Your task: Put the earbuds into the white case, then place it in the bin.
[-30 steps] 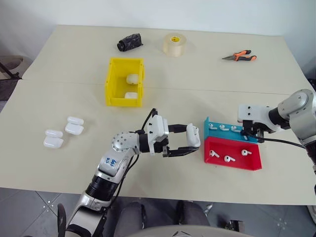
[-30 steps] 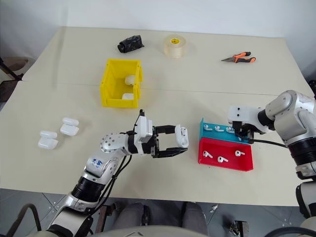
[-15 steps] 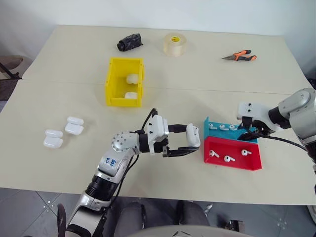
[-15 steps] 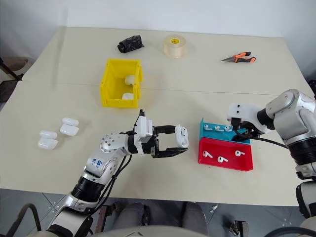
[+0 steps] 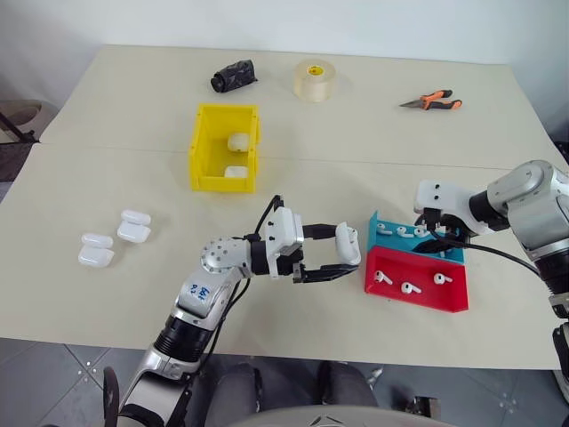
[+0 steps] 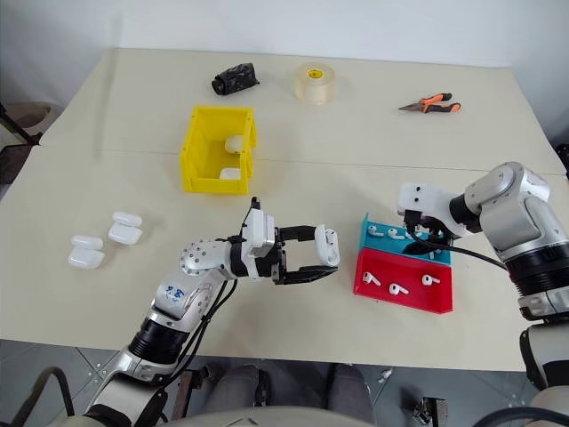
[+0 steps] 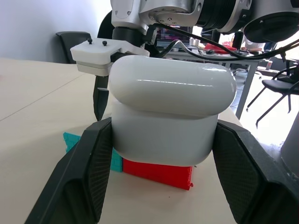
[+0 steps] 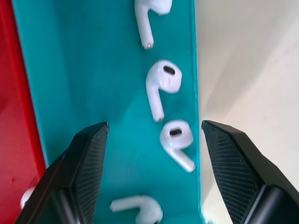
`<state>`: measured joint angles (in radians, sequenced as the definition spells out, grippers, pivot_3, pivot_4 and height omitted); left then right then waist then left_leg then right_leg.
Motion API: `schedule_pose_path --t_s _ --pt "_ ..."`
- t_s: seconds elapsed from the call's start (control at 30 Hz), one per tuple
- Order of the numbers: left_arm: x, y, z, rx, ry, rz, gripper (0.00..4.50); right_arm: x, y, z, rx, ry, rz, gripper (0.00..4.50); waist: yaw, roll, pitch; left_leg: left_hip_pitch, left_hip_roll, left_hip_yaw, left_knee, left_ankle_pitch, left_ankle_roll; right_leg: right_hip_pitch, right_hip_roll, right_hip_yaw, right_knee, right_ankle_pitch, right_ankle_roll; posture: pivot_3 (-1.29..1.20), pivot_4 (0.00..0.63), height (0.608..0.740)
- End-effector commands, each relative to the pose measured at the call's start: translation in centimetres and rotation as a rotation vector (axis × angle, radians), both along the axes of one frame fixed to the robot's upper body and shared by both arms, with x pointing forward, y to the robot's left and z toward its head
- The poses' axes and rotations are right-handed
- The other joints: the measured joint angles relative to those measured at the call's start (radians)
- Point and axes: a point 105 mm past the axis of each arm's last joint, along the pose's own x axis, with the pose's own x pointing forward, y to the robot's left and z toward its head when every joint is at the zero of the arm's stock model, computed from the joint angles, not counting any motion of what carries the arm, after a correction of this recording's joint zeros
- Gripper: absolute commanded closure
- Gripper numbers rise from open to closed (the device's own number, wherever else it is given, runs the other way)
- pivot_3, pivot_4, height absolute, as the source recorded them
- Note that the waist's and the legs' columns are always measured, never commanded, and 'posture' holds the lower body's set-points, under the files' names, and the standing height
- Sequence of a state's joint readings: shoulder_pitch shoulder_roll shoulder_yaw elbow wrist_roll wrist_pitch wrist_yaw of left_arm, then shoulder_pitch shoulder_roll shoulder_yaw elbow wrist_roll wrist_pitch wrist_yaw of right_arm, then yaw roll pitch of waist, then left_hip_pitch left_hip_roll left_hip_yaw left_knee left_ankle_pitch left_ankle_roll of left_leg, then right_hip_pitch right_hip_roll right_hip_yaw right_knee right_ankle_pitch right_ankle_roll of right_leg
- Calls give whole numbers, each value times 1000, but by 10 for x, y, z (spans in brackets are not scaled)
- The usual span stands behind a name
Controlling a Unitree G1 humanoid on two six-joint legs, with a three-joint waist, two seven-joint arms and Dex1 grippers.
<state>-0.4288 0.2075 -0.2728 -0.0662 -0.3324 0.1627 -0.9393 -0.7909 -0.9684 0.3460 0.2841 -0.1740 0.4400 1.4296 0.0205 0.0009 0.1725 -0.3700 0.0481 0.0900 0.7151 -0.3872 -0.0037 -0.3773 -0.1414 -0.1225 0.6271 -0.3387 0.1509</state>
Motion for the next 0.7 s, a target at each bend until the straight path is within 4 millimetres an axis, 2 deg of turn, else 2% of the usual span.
schedule_pose_path --t_s 0.03,0.3,0.47,0.7 --pt "-4 -2 15 -39 -47 -19 1684 4 -2 10 -35 -45 31 1160 0 0 0 0 0 0 0 0 0 0 0 0 0 0 0 0 150 740" --pt "-4 -2 16 -41 -47 -14 1684 8 -8 9 -97 -68 86 1160 -1 0 0 0 0 0 0 0 0 0 0 0 0 0 0 0 150 740" --pt "-3 -1 16 -42 -48 -11 1684 7 -3 11 -141 -99 253 1160 -2 0 0 0 0 0 0 0 0 0 0 0 0 0 0 0 150 740" --pt "-3 -2 17 -45 -47 -10 1684 10 -9 11 -223 -137 379 1160 -5 0 0 0 0 0 0 0 0 0 0 0 0 0 0 0 150 740"
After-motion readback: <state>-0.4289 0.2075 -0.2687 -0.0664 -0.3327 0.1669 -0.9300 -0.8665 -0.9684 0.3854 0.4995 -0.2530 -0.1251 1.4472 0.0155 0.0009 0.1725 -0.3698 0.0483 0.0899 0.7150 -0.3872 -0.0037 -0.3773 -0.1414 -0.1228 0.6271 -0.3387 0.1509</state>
